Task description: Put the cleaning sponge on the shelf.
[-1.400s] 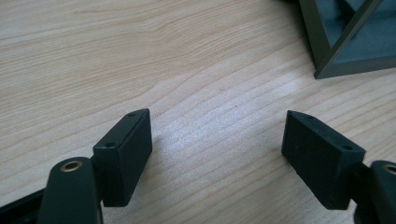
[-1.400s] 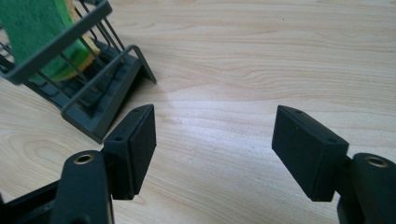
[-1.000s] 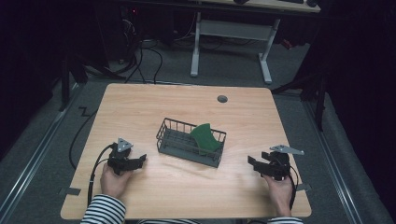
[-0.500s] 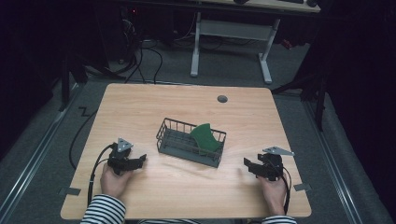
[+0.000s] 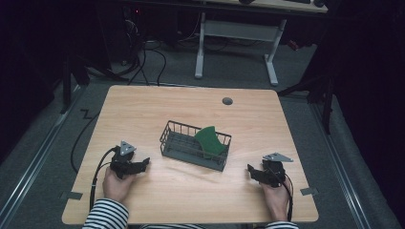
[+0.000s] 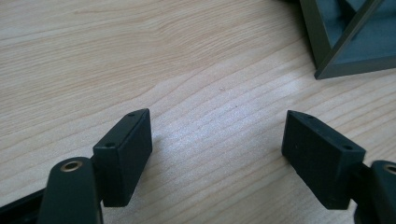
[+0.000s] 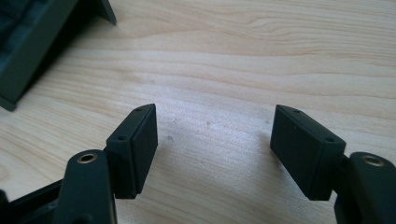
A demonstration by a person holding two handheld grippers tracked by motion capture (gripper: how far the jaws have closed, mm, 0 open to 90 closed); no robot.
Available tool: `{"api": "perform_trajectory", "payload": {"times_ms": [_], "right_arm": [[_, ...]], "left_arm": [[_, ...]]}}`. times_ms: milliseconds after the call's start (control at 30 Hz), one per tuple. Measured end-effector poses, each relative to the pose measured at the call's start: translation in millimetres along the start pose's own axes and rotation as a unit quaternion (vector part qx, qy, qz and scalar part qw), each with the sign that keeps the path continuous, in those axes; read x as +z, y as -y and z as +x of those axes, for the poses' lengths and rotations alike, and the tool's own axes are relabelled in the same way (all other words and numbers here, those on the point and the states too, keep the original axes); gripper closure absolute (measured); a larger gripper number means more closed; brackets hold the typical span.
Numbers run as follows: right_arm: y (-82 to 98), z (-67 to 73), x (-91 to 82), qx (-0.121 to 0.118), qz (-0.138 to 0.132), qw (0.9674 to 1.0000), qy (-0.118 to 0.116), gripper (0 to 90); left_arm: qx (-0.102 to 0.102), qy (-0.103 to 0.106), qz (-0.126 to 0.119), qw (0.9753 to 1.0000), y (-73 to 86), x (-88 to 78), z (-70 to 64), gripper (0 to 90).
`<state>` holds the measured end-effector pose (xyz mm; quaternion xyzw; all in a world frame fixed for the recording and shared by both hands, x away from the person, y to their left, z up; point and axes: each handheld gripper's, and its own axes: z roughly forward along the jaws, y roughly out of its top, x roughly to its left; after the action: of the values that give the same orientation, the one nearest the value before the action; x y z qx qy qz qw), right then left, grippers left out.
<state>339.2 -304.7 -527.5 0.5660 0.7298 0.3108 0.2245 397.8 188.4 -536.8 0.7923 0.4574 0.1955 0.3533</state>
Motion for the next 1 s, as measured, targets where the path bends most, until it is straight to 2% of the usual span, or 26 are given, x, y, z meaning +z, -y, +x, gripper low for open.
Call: {"api": "perform_trajectory", "payload": {"times_ms": [67, 100, 267, 767, 900, 1000], "right_arm": [[0.7, 0.7, 0.7, -0.002, -0.005, 1.0, 0.0, 31.8], [0.6, 4.0, 1.7, -0.013, -0.003, 0.9999, 0.009, 31.6], [1.5, 5.2, 3.4, -0.021, -0.011, 0.9997, 0.011, 30.4], [1.1, 7.8, 4.2, -0.021, -0.008, 0.9997, 0.008, 27.3], [1.7, 8.2, 3.6, -0.02, -0.008, 0.9997, 0.008, 27.3], [1.7, 8.2, 3.6, -0.02, -0.008, 0.9997, 0.008, 27.2]], "left_arm": [[0.0, 0.0, 0.0, 1.0, 0.0, 0.0, 0.0, 24.9], [0.0, 0.0, 0.0, 1.0, -0.1, 0.1, 0.0, 24.9], [-0.001, 0.0, -0.001, 1.0, -0.4, 0.5, 0.3, 25.1], [-0.002, -0.001, -0.001, 1.0, 0.6, -0.5, 0.3, 25.1], [-0.012, 0.003, -0.003, 0.9999, 1.0, -1.3, 2.5, 25.3], [-0.002, -0.002, 0.001, 1.0, 0.5, -0.4, 0.1, 24.3]]}}
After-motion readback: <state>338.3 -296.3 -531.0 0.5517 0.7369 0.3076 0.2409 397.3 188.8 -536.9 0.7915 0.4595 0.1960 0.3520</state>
